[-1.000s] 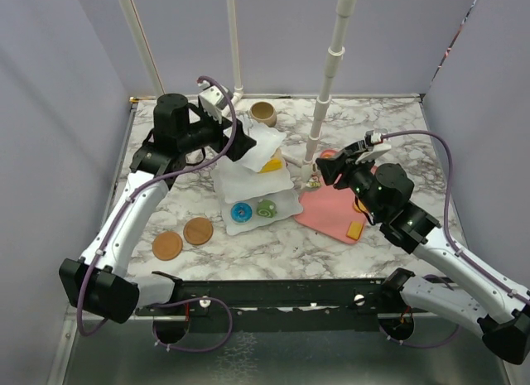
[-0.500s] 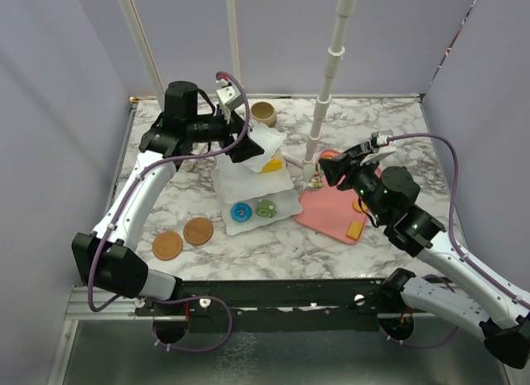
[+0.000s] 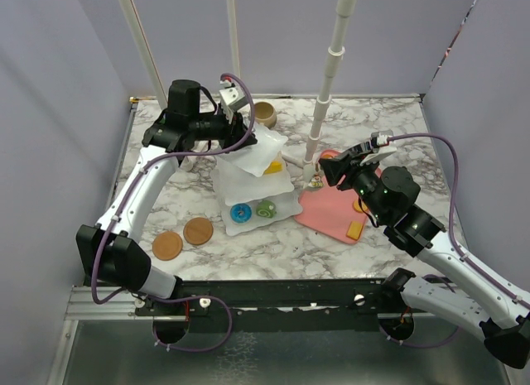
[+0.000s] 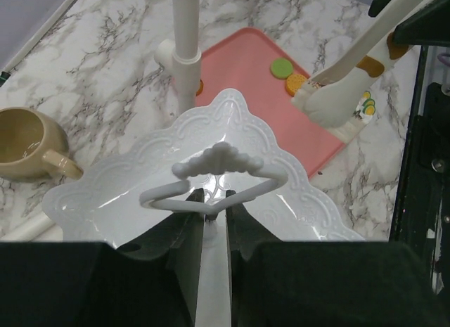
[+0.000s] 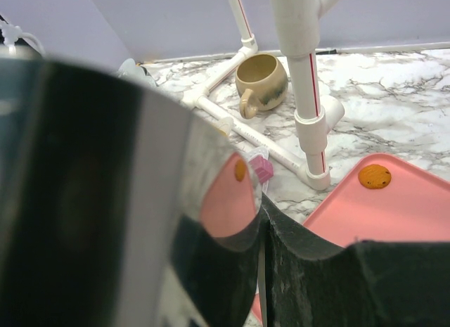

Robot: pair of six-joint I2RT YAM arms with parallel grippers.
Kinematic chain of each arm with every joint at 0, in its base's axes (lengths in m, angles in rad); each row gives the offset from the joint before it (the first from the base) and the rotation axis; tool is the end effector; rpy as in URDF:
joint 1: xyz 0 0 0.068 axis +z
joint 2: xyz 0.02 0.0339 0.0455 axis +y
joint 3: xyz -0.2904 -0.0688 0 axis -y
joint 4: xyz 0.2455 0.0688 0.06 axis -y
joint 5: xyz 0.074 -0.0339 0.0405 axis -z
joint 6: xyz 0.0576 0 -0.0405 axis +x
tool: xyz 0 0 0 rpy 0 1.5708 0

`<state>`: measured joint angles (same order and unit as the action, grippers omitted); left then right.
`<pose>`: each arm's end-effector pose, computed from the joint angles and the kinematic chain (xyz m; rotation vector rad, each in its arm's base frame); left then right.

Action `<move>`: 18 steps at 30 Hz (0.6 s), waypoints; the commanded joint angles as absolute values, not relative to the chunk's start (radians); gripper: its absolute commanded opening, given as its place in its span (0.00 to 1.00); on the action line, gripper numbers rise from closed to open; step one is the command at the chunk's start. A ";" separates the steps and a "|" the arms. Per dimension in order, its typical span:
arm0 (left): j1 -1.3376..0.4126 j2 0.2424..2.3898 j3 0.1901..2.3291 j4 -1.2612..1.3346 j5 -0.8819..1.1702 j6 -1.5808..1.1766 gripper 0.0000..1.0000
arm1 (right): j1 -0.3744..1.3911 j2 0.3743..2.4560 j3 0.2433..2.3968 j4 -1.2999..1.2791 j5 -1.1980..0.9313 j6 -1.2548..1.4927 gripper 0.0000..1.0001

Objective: Serve the afternoon tea
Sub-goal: Adjust the desert table at the center of the board.

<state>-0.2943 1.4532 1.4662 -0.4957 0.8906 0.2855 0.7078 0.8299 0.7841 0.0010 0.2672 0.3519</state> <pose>0.3012 -0.1381 0.4139 1.0666 1.6605 -0.9100 0.1629 0.1194 0.3707 -0.0826 1.6455 0.6002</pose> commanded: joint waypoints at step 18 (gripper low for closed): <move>-0.381 1.235 1.272 -0.141 0.380 0.043 0.00 | 0.715 0.846 0.810 0.021 0.257 0.348 0.11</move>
